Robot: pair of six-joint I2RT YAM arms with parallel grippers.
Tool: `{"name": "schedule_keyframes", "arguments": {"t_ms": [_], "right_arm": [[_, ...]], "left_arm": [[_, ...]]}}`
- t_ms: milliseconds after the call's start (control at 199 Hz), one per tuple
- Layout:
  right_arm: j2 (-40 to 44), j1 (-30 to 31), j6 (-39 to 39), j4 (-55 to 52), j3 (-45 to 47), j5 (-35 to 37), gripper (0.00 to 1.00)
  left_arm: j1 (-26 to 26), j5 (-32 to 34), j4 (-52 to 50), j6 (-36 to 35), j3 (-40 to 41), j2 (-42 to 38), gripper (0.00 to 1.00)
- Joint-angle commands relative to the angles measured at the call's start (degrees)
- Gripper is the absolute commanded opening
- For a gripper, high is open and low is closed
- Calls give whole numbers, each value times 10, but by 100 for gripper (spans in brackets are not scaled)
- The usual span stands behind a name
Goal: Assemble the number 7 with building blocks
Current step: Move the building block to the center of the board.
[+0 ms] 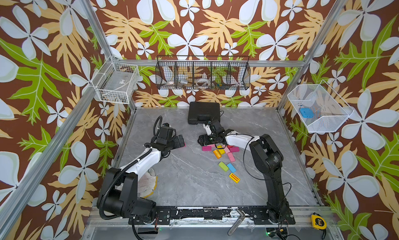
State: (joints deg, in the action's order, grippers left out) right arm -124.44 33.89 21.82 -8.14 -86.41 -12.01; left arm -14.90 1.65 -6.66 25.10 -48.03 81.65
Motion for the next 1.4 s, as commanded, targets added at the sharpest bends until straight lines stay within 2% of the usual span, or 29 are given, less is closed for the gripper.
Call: {"name": "schedule_keyframes", "arguments": {"t_ms": [0,256,838,1063,1284,1399], "right_arm": [[-5,6,5,-12,-9,-8,92],[-13,16,3,-18,-16,-2,87],[15,38,-3,-10,20,-44,89],[26,49,-15,4,41,-69,86],[29,48,-27,12,55,-48,85],[27,48,-33,6,49,-40,80]], "left_arm": [[1,4,5,-6,0,1,100],[1,-2,8,3,1,17,100],[8,28,12,31,-5,70,97],[8,1,17,23,-11,95,91],[7,-17,21,9,-21,120,89],[7,-14,20,14,-26,133,75]]}}
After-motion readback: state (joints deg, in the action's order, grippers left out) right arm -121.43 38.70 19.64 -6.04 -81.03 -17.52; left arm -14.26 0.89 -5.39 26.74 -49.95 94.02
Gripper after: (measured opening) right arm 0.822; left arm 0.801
